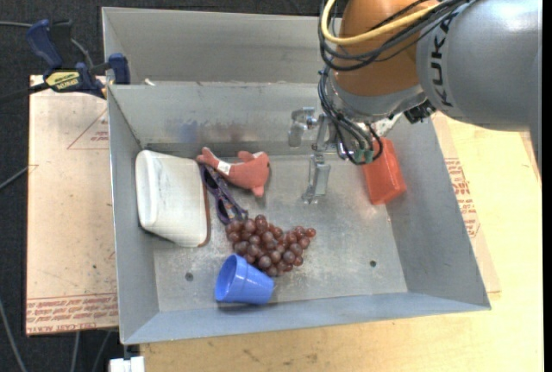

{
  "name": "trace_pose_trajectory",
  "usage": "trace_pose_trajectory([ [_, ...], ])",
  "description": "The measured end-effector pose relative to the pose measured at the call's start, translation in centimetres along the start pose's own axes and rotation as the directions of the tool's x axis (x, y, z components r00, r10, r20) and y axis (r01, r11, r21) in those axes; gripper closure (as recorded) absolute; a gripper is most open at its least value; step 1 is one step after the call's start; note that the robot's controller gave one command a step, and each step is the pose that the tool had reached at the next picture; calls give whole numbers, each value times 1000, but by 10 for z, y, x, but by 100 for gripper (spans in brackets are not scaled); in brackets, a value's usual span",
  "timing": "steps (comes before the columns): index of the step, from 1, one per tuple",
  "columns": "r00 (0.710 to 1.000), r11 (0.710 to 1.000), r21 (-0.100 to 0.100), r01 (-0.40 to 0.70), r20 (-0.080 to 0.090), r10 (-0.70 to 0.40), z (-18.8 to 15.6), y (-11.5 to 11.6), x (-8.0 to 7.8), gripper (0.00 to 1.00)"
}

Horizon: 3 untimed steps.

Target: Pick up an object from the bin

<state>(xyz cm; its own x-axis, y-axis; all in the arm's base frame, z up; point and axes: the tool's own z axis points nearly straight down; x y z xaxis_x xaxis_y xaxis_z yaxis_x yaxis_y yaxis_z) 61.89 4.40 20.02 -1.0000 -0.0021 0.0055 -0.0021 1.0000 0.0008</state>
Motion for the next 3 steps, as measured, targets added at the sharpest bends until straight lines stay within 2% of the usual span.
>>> trace_pose_trajectory([
  [1,1000,1000,0,-1,7,1,-5,0,-1,0],
  [2,1000,1000,-1,5,10,-5,63,39,-14,0],
  [3,986,986,-2,-168,2,168,87,48,-24,0],
])
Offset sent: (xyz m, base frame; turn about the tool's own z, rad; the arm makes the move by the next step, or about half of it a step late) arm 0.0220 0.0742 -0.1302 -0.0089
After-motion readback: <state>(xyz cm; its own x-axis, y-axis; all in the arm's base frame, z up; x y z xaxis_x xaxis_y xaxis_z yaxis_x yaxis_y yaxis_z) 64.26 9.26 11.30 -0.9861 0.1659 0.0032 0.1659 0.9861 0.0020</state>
